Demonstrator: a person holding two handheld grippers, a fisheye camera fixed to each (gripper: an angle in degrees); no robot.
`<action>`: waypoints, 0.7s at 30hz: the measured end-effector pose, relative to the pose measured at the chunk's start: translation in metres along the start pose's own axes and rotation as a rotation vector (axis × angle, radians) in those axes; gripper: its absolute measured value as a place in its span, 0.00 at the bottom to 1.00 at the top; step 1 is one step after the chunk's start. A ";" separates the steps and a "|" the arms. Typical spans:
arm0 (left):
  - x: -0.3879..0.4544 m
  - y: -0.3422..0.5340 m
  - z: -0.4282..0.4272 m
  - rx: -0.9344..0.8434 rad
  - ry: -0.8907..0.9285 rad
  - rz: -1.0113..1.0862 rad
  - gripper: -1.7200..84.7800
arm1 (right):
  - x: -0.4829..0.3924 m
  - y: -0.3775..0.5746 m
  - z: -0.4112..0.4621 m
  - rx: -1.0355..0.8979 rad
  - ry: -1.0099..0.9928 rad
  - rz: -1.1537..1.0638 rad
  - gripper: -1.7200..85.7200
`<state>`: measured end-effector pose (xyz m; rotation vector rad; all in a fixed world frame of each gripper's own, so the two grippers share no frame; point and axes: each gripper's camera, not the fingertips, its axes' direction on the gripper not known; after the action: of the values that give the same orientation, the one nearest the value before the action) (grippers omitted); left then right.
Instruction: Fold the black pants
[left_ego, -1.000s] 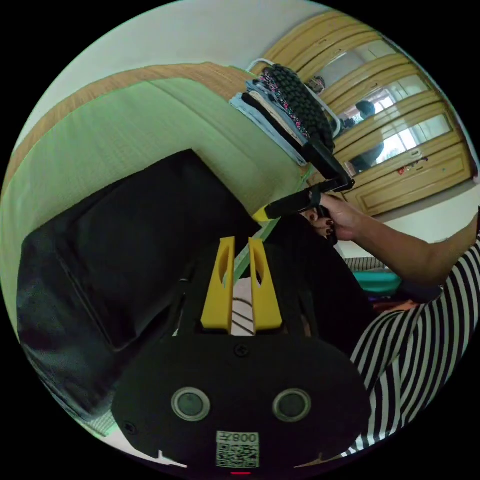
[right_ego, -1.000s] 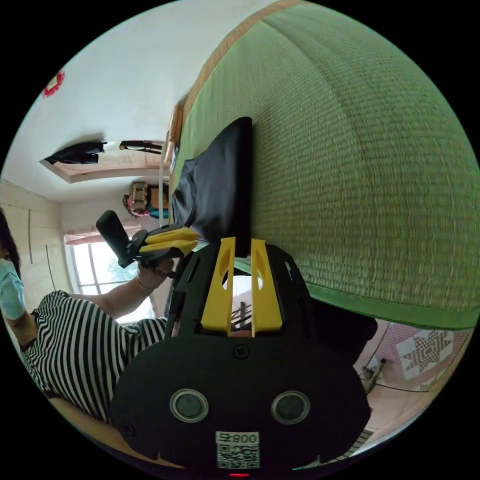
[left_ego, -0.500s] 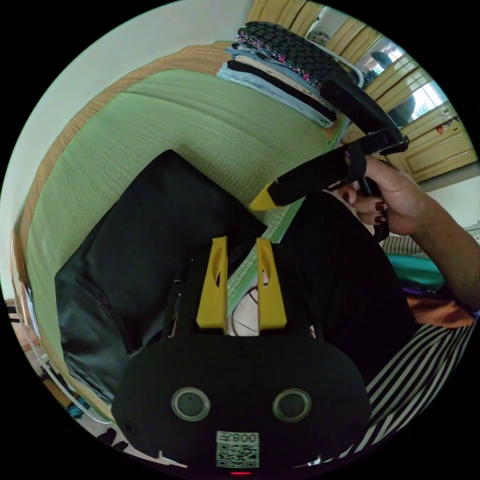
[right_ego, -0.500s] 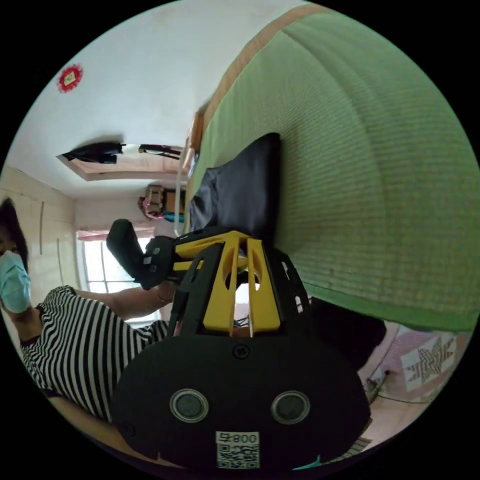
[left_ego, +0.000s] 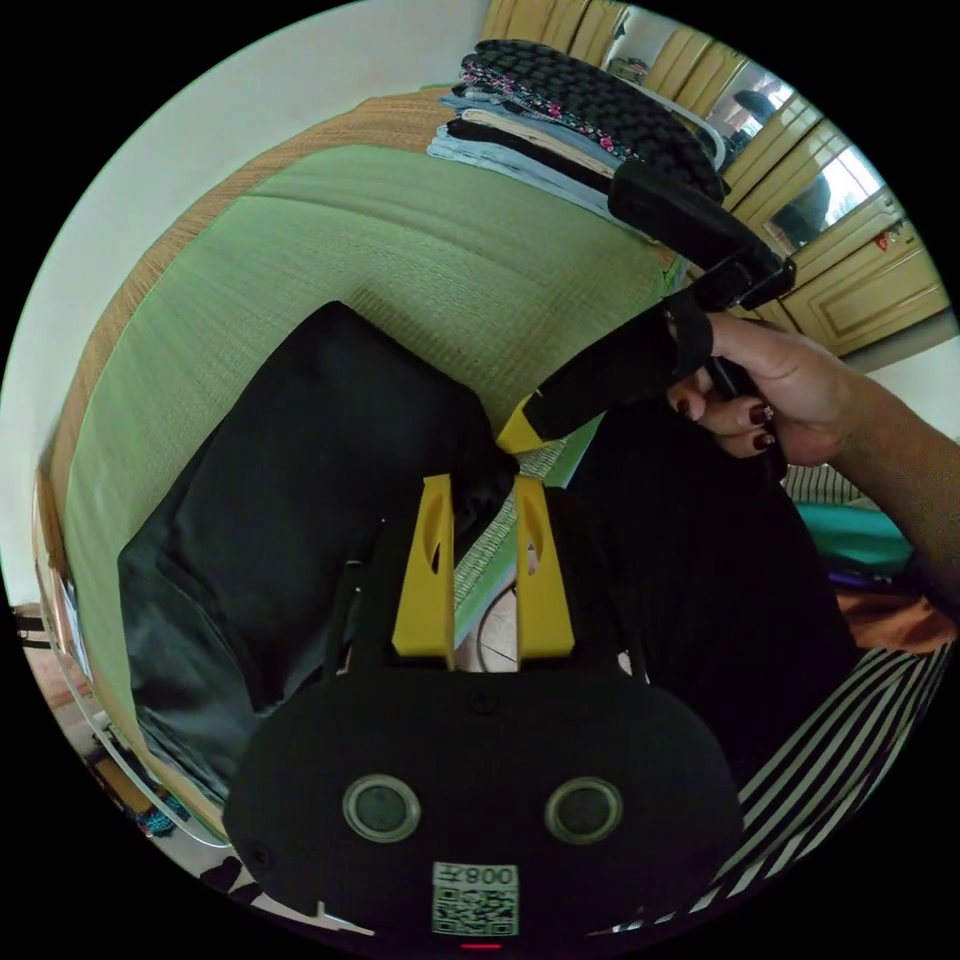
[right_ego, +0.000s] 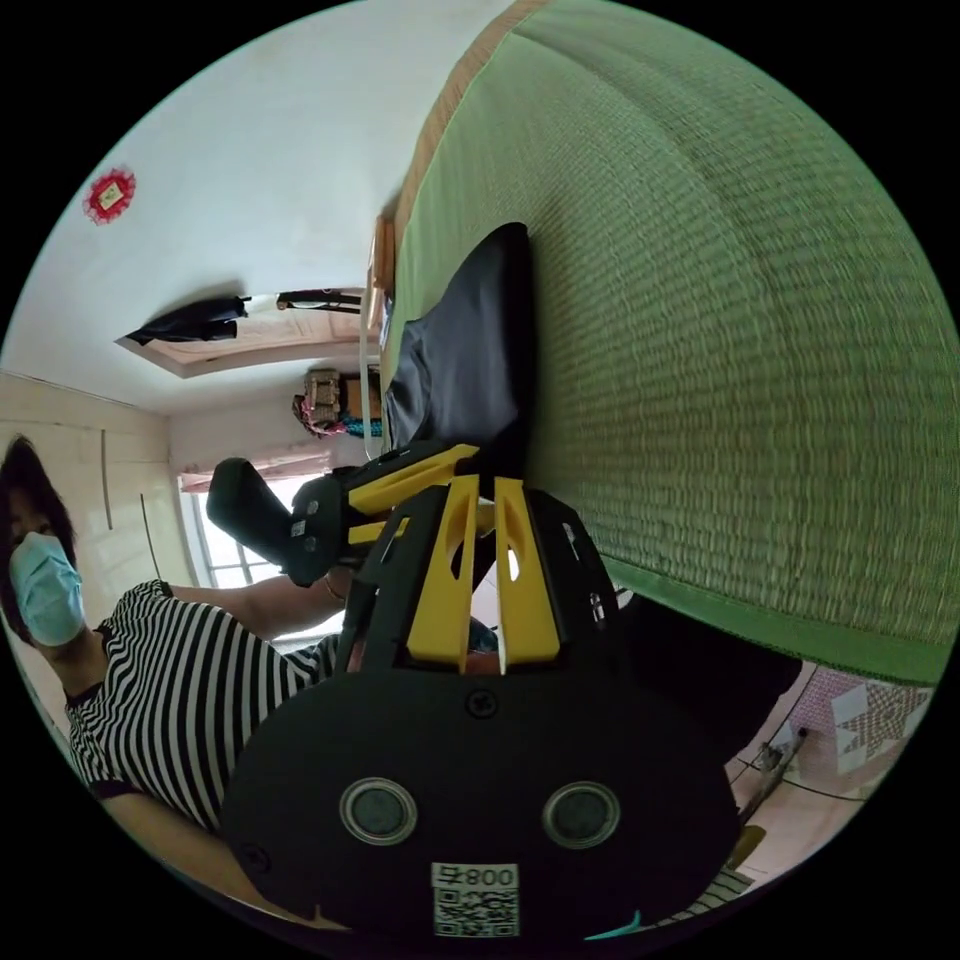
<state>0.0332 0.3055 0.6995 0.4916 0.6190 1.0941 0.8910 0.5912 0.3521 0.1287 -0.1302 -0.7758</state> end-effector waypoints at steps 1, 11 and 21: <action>0.001 -0.003 0.000 0.006 0.013 -0.013 0.11 | -0.004 -0.003 0.001 -0.003 0.001 -0.006 0.06; 0.000 -0.019 -0.040 0.121 0.183 -0.130 0.06 | -0.010 -0.024 -0.034 0.107 0.003 0.014 0.11; 0.036 -0.042 -0.107 0.161 0.135 -0.091 0.06 | -0.017 -0.114 0.007 0.031 0.054 0.040 0.09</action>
<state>-0.0002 0.3296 0.5867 0.5261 0.8454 1.0009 0.7995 0.5227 0.3388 0.1761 -0.0939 -0.7298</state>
